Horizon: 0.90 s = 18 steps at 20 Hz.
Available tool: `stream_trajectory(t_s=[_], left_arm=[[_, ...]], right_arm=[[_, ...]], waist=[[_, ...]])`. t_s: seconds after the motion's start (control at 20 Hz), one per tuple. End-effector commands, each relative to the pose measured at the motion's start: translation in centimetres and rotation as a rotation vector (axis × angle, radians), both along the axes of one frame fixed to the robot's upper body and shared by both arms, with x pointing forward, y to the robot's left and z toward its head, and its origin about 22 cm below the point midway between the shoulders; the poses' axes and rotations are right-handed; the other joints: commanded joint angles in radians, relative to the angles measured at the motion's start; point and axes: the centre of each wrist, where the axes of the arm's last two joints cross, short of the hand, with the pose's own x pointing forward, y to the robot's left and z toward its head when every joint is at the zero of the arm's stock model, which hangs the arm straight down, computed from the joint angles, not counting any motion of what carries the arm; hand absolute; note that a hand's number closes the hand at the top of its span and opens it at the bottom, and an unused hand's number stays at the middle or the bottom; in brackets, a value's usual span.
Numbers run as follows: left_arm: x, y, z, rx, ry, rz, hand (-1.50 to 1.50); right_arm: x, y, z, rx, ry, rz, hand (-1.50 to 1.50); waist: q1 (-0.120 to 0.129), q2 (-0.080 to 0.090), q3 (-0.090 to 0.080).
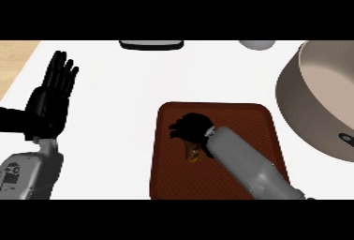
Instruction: Pick the sweet potato from the tray and place it in the pot
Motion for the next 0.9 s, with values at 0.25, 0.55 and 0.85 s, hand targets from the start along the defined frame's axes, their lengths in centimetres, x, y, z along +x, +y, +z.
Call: stream_trajectory(t_s=[0.25, 0.55, 0.85], left_arm=[[-0.6, 0.8, -1.3, 0.0, 0.005, -0.009, 0.0], [-0.6, 1.2, -0.6, 0.007, 0.025, 0.059, 0.0], [-0.9, 2.4, -1.2, -0.004, 0.039, 0.122, 0.0]], right_arm=[[-2.4, 2.5, -0.6, 0.048, -0.011, 0.063, 1.5], [-7.3, 1.6, -1.3, 0.33, -0.133, -0.087, 1.5], [-13.0, 0.0, -0.3, 0.653, -0.186, -0.273, 1.5]], waist=[[-0.001, 0.023, 0.006], [-0.047, 0.006, 0.007], [-0.111, -0.009, 0.007]])
